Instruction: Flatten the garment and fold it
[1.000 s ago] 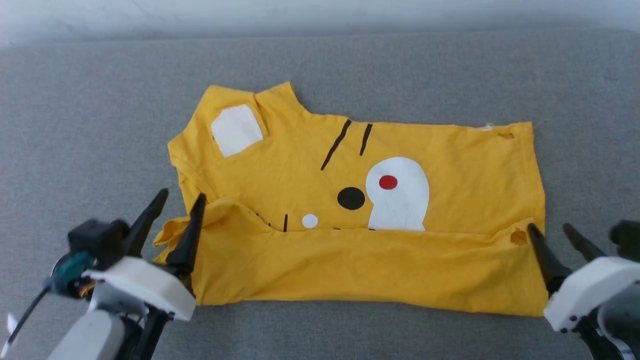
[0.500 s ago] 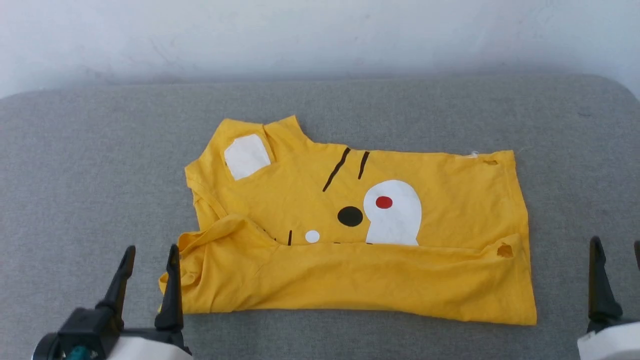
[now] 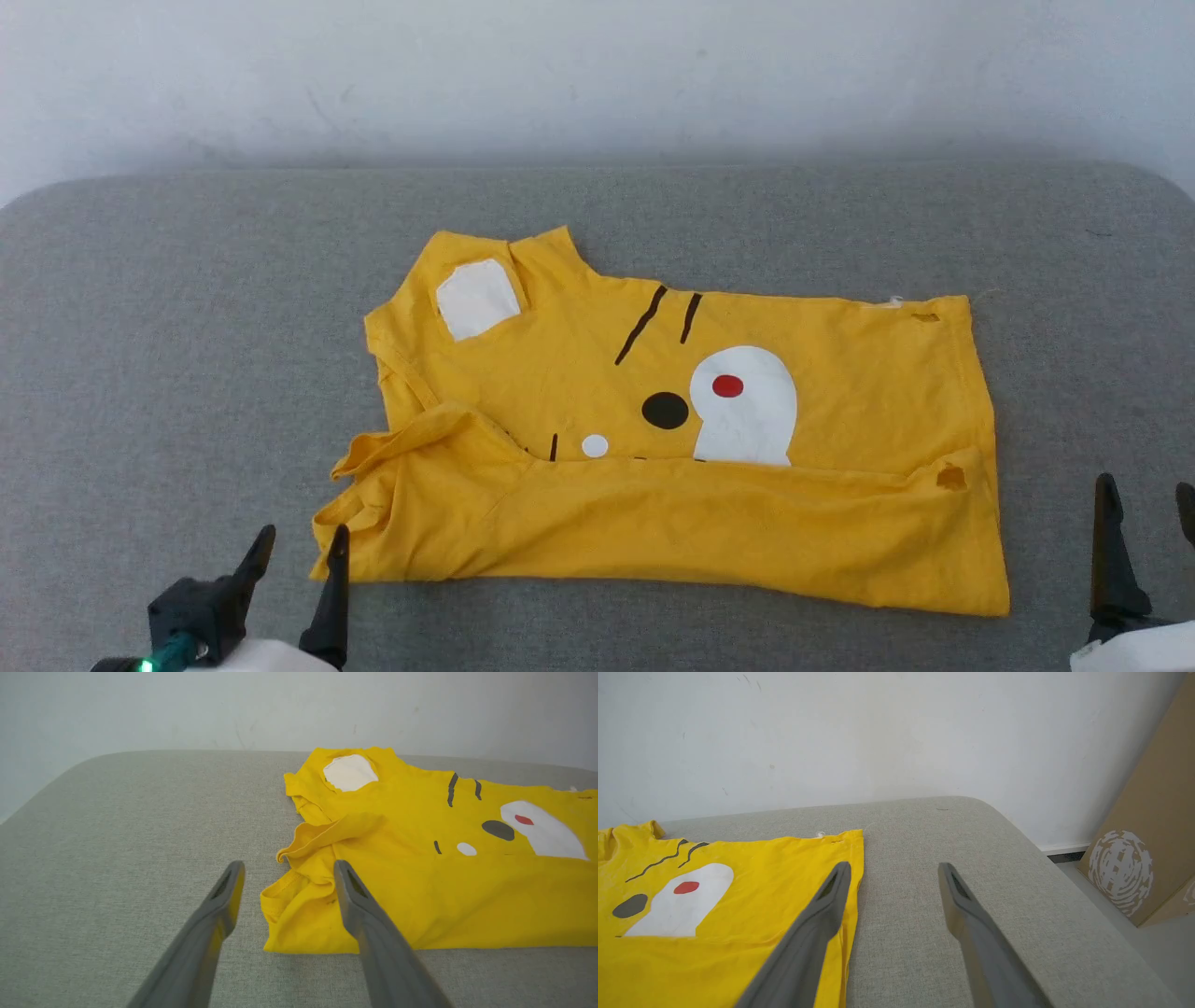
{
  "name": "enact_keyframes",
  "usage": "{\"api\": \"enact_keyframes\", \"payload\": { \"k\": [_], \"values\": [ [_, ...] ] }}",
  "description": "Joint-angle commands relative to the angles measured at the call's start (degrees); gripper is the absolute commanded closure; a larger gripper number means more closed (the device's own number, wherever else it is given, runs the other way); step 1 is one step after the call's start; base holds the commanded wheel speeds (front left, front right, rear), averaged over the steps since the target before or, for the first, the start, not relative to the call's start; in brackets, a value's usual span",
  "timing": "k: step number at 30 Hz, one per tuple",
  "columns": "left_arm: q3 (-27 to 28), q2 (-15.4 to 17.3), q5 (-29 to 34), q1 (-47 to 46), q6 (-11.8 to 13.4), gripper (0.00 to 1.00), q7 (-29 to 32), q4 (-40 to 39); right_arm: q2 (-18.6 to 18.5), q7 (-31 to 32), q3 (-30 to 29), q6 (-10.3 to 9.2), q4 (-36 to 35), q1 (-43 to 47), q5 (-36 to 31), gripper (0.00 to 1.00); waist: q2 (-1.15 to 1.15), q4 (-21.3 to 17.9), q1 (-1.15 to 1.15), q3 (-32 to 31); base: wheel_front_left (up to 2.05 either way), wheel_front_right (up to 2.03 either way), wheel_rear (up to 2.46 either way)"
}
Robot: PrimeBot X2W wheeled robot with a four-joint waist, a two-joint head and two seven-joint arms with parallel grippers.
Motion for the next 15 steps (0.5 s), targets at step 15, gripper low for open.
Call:
{"api": "enact_keyframes", "payload": {
  "k": [15],
  "values": [
    [-1.9,4.9,-8.1,-8.0,-1.5,0.0,26.3,2.9,0.1,0.2,1.4,-0.04,0.4,-3.2,-0.4,0.0,0.0,-1.4,0.0,6.1,0.0,0.0,0.0]
  ]
}}
